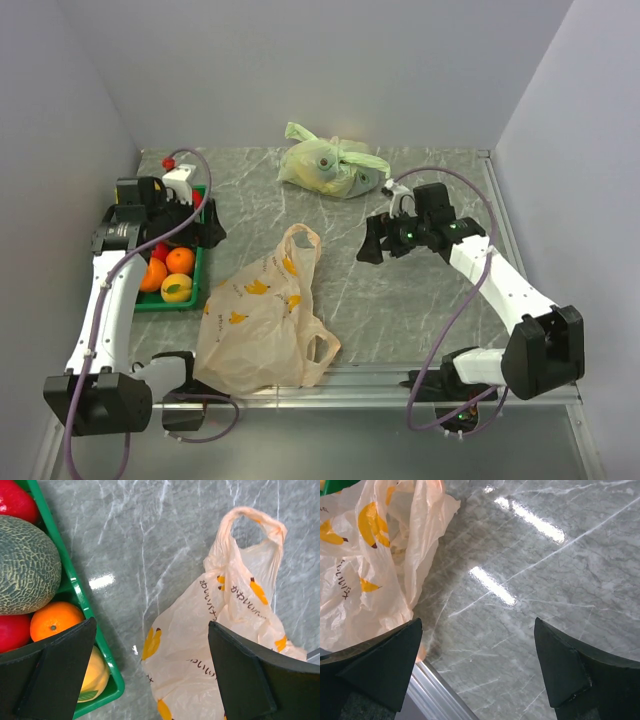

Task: Place the fake fruits into the plastic bag and tie a complex knot

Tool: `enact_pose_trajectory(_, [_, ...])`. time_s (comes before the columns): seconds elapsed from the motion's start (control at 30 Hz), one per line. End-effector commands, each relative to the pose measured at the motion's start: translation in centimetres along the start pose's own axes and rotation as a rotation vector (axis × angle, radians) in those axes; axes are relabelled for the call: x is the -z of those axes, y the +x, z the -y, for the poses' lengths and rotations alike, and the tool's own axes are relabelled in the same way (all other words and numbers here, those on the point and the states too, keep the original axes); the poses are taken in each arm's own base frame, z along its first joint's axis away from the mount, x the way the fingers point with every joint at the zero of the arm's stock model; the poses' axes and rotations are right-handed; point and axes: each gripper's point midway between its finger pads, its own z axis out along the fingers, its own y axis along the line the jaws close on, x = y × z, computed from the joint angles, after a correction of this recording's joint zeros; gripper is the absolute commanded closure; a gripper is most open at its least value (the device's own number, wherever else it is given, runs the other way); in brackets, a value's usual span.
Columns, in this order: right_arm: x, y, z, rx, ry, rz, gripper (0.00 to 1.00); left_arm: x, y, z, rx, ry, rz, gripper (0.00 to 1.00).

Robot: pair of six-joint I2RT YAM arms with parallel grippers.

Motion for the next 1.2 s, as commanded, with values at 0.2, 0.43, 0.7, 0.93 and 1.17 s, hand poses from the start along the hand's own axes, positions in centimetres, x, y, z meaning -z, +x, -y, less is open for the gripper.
enact_pose_trajectory(0.2, [-4.9, -4.1, -3.8, 0.172, -0.072, 0.024, 0.0, 1.9, 0.7, 5.7, -0.283, 0.207, 0.047, 0.01])
enact_pose_trajectory(0.43, [-11.6, -4.0, -5.3, 0.086, -0.19, -0.071, 0.0, 2.1, 1.5, 7.2, -0.363, 0.248, 0.038, 0.01])
enact_pose_trajectory(0.7, [-14.6, -1.9, -8.7, -0.017, -0.429, -0.179, 0.4, 2.6, 0.8, 8.2, -0.388, 0.29, 0.07, 0.01])
enact_pose_trajectory(0.93, [-6.4, -5.7, -7.6, -0.123, -0.396, 0.067, 1.0, 2.5, -0.9, 10.7, -0.407, 0.369, 0.127, 0.01])
enact_pose_trajectory(1.17, [0.9, -7.4, -3.4, -0.319, -0.198, 0.346, 1.0, 1.1, -6.1, 14.9, -0.369, 0.378, 0.276, 0.01])
